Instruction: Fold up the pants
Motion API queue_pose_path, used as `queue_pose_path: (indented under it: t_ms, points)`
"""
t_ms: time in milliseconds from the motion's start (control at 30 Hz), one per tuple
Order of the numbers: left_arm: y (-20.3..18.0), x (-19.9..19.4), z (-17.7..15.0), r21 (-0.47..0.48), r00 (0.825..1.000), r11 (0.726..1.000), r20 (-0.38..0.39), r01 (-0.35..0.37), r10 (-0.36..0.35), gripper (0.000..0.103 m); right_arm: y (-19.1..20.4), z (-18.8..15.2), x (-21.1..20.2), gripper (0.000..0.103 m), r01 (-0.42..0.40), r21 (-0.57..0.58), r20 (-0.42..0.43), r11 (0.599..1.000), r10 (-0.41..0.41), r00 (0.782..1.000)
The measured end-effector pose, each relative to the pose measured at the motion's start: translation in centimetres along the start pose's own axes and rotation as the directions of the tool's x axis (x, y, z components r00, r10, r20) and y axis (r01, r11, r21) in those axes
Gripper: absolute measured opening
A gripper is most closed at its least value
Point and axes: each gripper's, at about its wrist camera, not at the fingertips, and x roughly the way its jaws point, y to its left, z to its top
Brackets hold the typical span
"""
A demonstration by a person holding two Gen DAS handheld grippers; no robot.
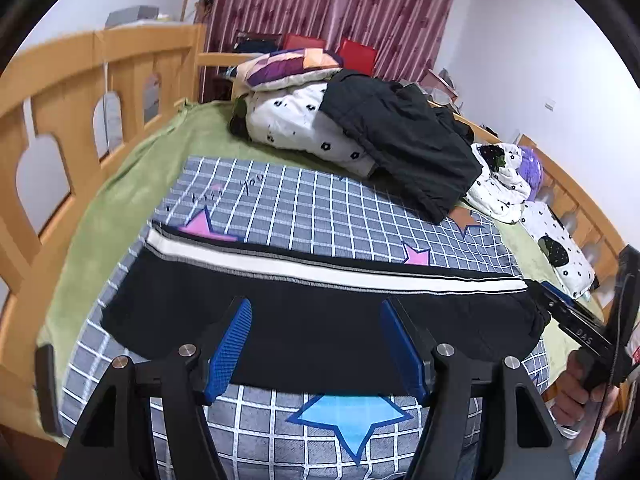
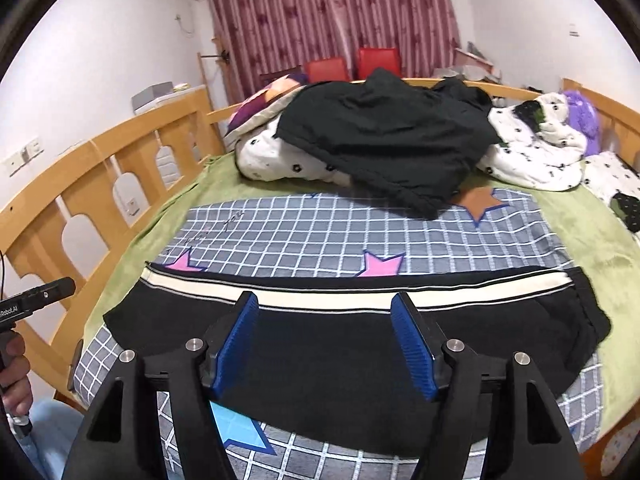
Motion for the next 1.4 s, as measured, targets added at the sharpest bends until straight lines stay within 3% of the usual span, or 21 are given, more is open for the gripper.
queue_pose_path:
  t_ms: [233, 333, 433, 567, 667, 800, 867, 1000, 1067, 1167, 1200, 1233, 1300, 1367, 1400]
  points:
    - [7.3, 5.9, -6.5, -0.134, 0.997, 0.990, -0.070, -0.051, 0.042, 0.066, -2.0, -4.4, 5.2, 0.068, -0.067, 0.042, -0.015, 0.997, 0.067, 0.998]
    - [12.9, 8.8, -9.2, -0.244, 0.990, 0.964, -0.116, -0.106, 0.079, 0.064, -3.4, -5.7, 7.8, 0.067, -0.027, 0.093, -0.098, 0.995, 0.036, 0.995]
    - [17.5, 10.5, -10.2, -0.330, 0.984, 0.933, -0.146, -0.145, 0.101, 0.064, -3.8, -5.8, 8.4, 0.067, -0.024, 0.101, -0.098, 0.995, 0.034, 0.995]
    - [22.2, 11.7, -9.7, -0.413, 0.996, 0.908, -0.073, -0.076, 0.050, 0.062, -4.5, -6.3, 9.3, 0.067, 0.039, 0.103, -0.105, 0.994, -0.028, 0.994]
    - [24.3, 12.7, -8.4, -0.421, 0.990, 0.896, -0.061, -0.140, 0.126, 0.061, -4.9, -6.6, 10.3, 0.067, 0.062, 0.110, -0.124, 0.992, -0.048, 0.991]
    - [26.9, 13.7, -7.3, -0.504, 0.992, 0.855, -0.032, -0.123, 0.123, 0.055, -4.8, -6.9, 11.3, 0.067, 0.103, 0.080, -0.141, 0.991, -0.092, 0.986]
    - [27.0, 14.1, -6.8, -0.522, 0.987, 0.839, -0.046, -0.153, 0.152, 0.049, -4.7, -7.1, 11.3, 0.067, 0.113, 0.084, -0.149, 0.990, -0.100, 0.984]
    - [25.0, 14.5, -4.9, -0.408, 0.946, 0.854, -0.112, -0.322, 0.303, 0.023, -4.6, -7.2, 10.2, 0.067, 0.105, 0.075, -0.132, 0.992, -0.095, 0.987]
    - [23.0, 13.3, -3.7, -0.354, 0.931, 0.864, -0.064, -0.358, 0.359, 0.019, -4.6, -7.3, 9.3, 0.067, 0.119, 0.046, -0.107, 0.992, -0.113, 0.988]
    - [15.9, 11.3, -0.9, -0.154, 0.868, 0.866, 0.072, -0.476, 0.491, 0.019, -5.6, -8.1, 7.4, 0.067, 0.143, 0.022, -0.075, 0.990, -0.141, 0.987]
    - [13.3, 10.9, -0.1, -0.100, 0.860, 0.866, 0.114, -0.489, 0.498, 0.018, -6.1, -8.3, 6.9, 0.067, 0.144, 0.019, -0.065, 0.989, -0.142, 0.988]
    - [11.7, 10.6, 0.6, -0.068, 0.858, 0.869, 0.140, -0.490, 0.494, 0.018, -6.7, -8.7, 6.3, 0.067, 0.156, 0.015, -0.056, 0.988, -0.155, 0.986]
    - [4.8, 9.8, 1.8, 0.053, 0.866, 0.882, 0.228, -0.468, 0.446, 0.018, -8.2, -9.4, 5.2, 0.067, 0.183, 0.015, -0.044, 0.983, -0.183, 0.982]
    - [-0.5, 9.5, 2.0, 0.147, 0.877, 0.884, 0.274, -0.444, 0.395, 0.018, -10.0, -9.8, 4.0, 0.067, 0.196, 0.031, -0.019, 0.980, -0.195, 0.981]
    - [-4.8, 9.6, 1.8, 0.213, 0.892, 0.886, 0.292, -0.412, 0.344, 0.018, -10.7, -10.0, 3.5, 0.067, 0.204, 0.042, -0.010, 0.978, -0.203, 0.979]
